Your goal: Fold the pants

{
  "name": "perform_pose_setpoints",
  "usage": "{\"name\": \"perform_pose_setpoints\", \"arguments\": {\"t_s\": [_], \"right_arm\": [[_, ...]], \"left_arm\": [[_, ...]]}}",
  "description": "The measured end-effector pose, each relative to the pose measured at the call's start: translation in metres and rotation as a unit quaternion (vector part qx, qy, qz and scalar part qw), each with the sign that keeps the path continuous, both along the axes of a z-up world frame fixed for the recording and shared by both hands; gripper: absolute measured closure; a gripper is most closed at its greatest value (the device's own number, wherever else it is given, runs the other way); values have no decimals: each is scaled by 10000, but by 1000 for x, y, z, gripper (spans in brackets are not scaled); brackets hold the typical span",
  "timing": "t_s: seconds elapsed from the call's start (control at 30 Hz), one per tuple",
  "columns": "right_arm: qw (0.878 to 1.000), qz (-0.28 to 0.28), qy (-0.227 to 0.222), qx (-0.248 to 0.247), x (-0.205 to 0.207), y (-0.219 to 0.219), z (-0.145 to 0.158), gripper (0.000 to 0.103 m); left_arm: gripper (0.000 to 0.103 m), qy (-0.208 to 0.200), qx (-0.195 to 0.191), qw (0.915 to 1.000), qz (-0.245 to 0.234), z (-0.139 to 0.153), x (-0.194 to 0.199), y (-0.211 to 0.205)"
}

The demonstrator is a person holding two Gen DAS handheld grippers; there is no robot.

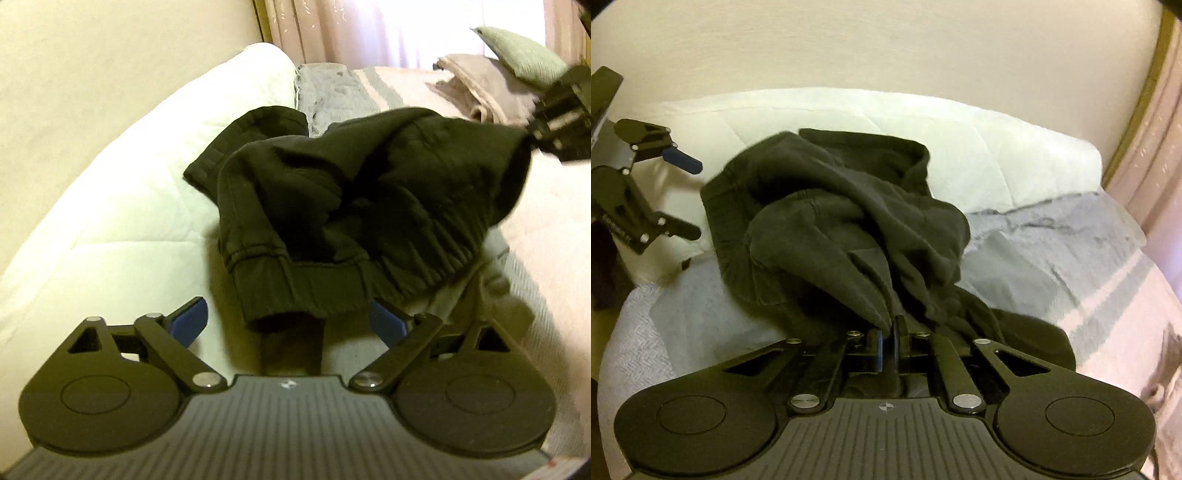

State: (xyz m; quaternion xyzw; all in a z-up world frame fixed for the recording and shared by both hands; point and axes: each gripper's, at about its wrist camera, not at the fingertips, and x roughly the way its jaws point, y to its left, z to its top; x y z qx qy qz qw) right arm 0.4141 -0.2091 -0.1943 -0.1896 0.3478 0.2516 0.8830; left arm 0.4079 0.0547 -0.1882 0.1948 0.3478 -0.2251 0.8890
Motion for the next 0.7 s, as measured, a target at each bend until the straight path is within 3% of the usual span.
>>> {"name": "perform_pose_setpoints", "arguments": {"t_s": [0.13,0.23,0.3,0.33,0.4,0.57,0.7], "right_arm": [[9999,-88,51,89,-9,3,-1,102],[9998,-125,39,147,-21,5,2,102],[9997,-139,60,192,-20,5,3,102],[9996,-167,83,234,-20,5,3,102],[9990,-248,139,348,-20,0,8,102],[9962,-591,67,631,-29,-20,36,102],[9889,-1044,-27,1062,-57,-59,79,102]], "left_arm": [[25,138,-118,9997,-166,-3,13,-4],[40,474,-508,9976,-9,2,25,3],[76,555,-531,9970,111,5,29,5],[76,607,-573,9963,187,9,32,7],[88,600,-669,9958,155,22,32,7],[93,158,-924,9955,-129,85,25,-8],[93,-276,-1096,9908,-739,156,13,-47]]}}
